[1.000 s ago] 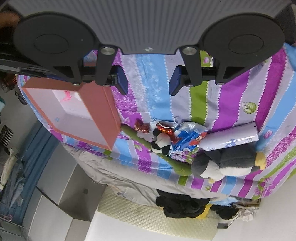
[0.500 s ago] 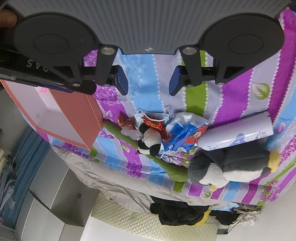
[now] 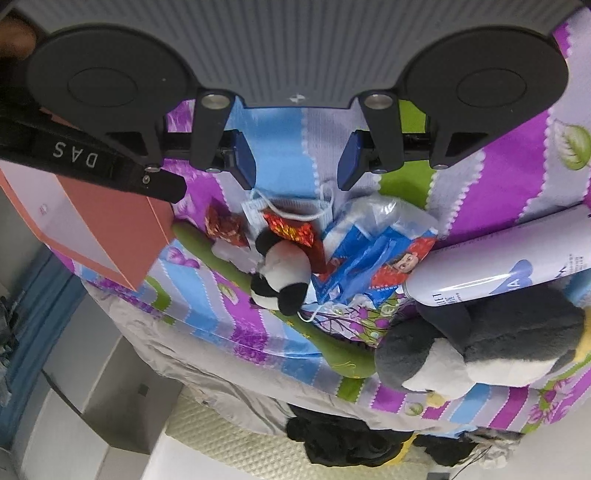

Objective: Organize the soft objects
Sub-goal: 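Grasp the brown candy wrapper with the right tool while the left tool reaches the red packet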

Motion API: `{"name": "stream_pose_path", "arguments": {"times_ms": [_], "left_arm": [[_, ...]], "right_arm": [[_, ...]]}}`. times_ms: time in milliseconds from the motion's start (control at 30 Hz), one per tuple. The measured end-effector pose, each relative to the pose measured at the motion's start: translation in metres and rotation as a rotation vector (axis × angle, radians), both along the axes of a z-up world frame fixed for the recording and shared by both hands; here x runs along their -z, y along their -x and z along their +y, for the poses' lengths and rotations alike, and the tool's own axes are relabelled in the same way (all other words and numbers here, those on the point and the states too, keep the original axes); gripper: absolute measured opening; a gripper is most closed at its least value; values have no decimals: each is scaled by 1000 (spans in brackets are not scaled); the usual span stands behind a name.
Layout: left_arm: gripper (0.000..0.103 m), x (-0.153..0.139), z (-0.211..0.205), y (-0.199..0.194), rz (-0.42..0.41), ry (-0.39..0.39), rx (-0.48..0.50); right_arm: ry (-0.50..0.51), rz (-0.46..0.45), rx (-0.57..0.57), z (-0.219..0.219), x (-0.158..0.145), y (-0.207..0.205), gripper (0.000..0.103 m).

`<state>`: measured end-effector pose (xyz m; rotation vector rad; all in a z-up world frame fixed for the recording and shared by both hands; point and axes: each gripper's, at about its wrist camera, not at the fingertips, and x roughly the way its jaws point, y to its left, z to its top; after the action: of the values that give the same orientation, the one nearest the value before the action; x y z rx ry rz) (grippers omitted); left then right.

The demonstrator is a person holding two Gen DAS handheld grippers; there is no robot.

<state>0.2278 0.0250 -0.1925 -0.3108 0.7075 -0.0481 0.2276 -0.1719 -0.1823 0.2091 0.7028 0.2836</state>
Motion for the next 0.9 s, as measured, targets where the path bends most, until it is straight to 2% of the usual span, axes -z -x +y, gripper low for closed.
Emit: {"name": "stream_pose_path", "arguments": {"times_ms": [100,233,367,400,500,633,900], "left_arm": [[55,3,0,-17,-9,30,2],[55,12,-1,-42,-8,18,18],[55,19,-2,-60,-18,-17,29],[55,20,-2,-64,-25,-27,34],[55,25,-4,-73,-39,-66,54],[55,36,-7,-86,-30,-75,92],[55,57,-19,-102,-2,-98,113]], "right_arm": [[-4,10,12,0,5,-15,52],[-19,27,41,-2,11,-35,53],[-10,33,77,0,16,-56,68],[-14,34,82,0,18,-61,69],[-21,35,83,4,22,-75,69],[-14,49,101,8,31,-96,69],[-60,169,160,0,60,-131,69]]}}
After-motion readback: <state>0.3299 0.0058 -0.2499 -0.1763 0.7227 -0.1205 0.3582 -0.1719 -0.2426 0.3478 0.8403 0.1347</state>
